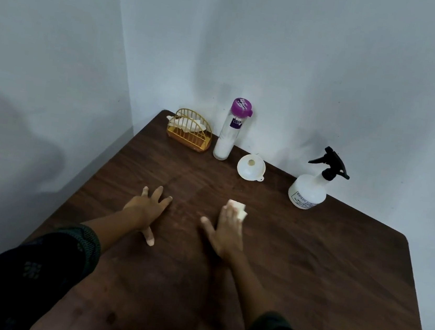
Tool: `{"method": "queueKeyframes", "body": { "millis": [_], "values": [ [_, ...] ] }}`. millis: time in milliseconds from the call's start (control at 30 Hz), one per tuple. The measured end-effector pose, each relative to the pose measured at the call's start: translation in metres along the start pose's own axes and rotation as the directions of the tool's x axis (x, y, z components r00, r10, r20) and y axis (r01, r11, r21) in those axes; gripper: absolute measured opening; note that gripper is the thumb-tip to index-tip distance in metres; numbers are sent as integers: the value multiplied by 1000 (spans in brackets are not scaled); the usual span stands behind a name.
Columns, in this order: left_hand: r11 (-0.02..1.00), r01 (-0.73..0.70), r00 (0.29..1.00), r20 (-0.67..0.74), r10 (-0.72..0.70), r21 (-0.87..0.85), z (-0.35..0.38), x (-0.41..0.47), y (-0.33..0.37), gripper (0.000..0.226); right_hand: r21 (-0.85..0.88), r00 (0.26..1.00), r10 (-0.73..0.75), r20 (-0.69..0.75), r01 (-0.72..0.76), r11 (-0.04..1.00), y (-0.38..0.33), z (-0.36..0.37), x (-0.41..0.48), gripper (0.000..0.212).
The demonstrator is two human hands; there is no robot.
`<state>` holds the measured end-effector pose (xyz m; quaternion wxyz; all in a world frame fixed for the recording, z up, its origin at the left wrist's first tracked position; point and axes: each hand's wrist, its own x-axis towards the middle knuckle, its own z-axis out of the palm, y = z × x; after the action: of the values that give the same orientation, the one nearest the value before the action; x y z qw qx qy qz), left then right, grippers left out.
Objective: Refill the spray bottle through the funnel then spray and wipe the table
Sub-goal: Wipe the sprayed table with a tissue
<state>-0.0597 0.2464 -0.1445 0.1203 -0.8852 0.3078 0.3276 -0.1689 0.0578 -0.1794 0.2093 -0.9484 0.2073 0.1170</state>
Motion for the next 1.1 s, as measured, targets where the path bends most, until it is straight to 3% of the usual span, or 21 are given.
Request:
{"method": "queueKeyframes", "body": {
  "millis": [167, 267, 367, 500, 600, 700, 800, 867, 933, 1033, 1100],
  "values": [
    [1000, 9, 1000, -12, -8, 13, 0, 0, -3, 128, -62, 943, -304, 138, 315, 947, -45, 28, -28, 102],
    [1000, 10, 1000, -3, -10, 12, -1, -2, -4, 128, -86, 928, -351, 123, 362, 928, -15, 28, -48, 106],
    [1000, 14, 1000, 24, -15, 28, -4, -3, 0, 129, -105, 967, -249, 56, 254, 962, 38, 14, -58, 106],
    [991, 52, 997, 51, -59, 122, -6, 1, 13, 129, -105, 998, 20, -57, -26, 994, 116, -13, -67, 100],
    [973, 75, 996, 32, -84, 220, -8, 1, 22, 126, -48, 968, 213, -136, -221, 974, 167, -26, -88, 81],
    [958, 74, 997, -8, -75, 277, -8, 0, 24, 123, 50, 907, 382, -175, -379, 924, 190, -27, -120, 80],
    [952, 79, 996, -56, -66, 297, -9, 2, 23, 107, 129, 871, 457, -180, -440, 889, 168, -10, -145, 83],
    [935, 75, 995, -86, -49, 346, -11, 2, 28, 98, 144, 897, 412, -163, -391, 909, 140, 6, -155, 100],
    [915, 70, 997, -70, -46, 397, -12, 3, 34, 110, 113, 953, 264, -147, -249, 962, 116, 25, -168, 117],
    [915, 75, 997, -43, -63, 397, -13, 1, 35, 124, -18, 991, 82, -109, -85, 996, 108, 47, -200, 102],
    [929, 67, 997, -53, -51, 363, -13, -1, 32, 125, -74, 992, 94, -89, -100, 992, 126, 59, -230, 88]
  ]
}}
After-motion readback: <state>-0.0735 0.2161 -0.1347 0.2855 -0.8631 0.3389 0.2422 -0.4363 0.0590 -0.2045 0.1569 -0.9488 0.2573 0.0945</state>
